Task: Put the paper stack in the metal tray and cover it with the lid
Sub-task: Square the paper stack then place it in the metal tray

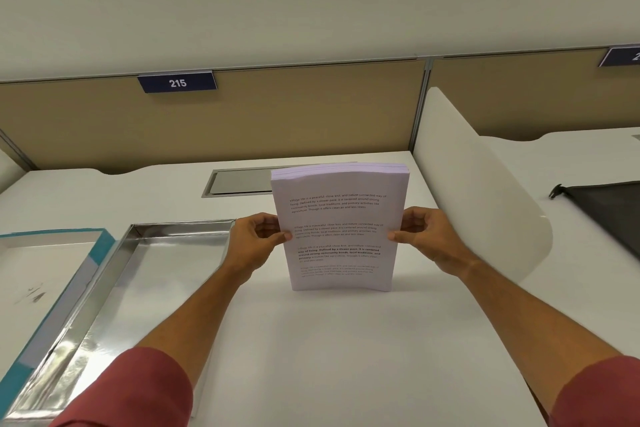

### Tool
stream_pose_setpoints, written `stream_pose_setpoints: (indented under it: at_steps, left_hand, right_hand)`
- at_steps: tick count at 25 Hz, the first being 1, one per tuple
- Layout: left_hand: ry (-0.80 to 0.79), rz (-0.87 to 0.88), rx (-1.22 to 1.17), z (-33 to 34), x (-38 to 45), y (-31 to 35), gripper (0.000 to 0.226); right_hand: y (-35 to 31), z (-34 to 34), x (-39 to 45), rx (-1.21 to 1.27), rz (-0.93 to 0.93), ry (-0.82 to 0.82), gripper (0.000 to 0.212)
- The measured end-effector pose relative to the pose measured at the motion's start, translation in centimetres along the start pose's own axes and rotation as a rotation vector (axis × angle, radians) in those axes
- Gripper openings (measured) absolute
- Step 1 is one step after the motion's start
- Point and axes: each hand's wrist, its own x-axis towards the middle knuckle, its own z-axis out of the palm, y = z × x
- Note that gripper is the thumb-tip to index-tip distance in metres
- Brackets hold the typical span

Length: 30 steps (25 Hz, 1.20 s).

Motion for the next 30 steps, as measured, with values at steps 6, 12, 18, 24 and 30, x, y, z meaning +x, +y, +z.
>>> stream_pose_setpoints:
  at_steps: [6, 12, 18, 24, 30]
  left_hand:
    - [0.009, 0.003, -0.002, 0.2, 0.2, -0.3, 0.022]
    - [0.027, 0.002, -0.031, 0.4, 0.2, -0.5, 0.024]
    - [0.048, 0.008, -0.033, 0.6, 0.0, -0.4, 0.021]
    - [0.026, -0.031, -0.093, 0.1, -0.8, 0.3, 0.018]
    - [0.019, -0.058, -0.146, -1.2, -2.0, 2.0, 0.028]
  right_hand:
    - [0.3, -0.1, 0.4, 0.049, 0.009, -0.005, 0.027]
    - [0.8, -0.1, 0.4, 0.101, 0.012, 0.022, 0.029]
    - [0.9, 0.4, 0.5, 0.085, -0.005, 0.071, 0.028]
    - [-0.7, 0.3, 0.4, 0.069, -0.006, 0.050, 0.026]
    - [-2.8, 1.2, -0.1, 0.102, -0.013, 0.000, 0.030]
